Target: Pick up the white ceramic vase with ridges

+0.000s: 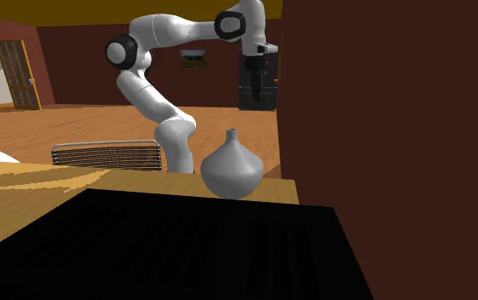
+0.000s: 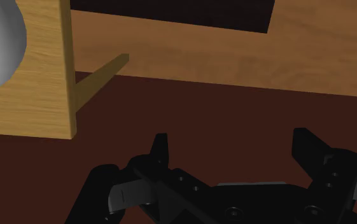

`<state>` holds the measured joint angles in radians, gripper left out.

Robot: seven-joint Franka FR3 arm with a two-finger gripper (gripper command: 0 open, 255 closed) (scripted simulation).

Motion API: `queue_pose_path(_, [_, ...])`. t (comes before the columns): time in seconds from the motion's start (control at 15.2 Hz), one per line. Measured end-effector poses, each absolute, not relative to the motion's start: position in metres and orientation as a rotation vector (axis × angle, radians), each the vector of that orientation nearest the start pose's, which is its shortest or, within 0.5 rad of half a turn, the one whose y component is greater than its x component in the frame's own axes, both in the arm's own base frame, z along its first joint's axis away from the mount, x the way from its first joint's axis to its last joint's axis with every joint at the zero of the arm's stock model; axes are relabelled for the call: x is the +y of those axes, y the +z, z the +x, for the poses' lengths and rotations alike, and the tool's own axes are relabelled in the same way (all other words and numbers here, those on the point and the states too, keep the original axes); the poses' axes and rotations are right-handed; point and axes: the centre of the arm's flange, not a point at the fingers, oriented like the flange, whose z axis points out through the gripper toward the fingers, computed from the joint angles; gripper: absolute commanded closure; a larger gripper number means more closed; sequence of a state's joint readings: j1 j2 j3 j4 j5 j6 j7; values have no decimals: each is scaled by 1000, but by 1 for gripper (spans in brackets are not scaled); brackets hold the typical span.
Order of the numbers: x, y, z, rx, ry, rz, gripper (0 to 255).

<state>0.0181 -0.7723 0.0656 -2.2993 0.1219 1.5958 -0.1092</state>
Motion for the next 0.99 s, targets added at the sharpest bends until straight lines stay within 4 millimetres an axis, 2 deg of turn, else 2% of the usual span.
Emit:
queue_pose_path(0.13, [40, 615, 311, -273, -107, -3054, 0])
queue_pose_path(0.26, [20, 607, 306, -281, -110, -3058, 0])
queue_pose_path(0.59, [-38, 604, 294, -309, -120, -3070, 0])
queue_pose_path(0.99, [-116, 595, 283, -342, -131, -3085, 0])
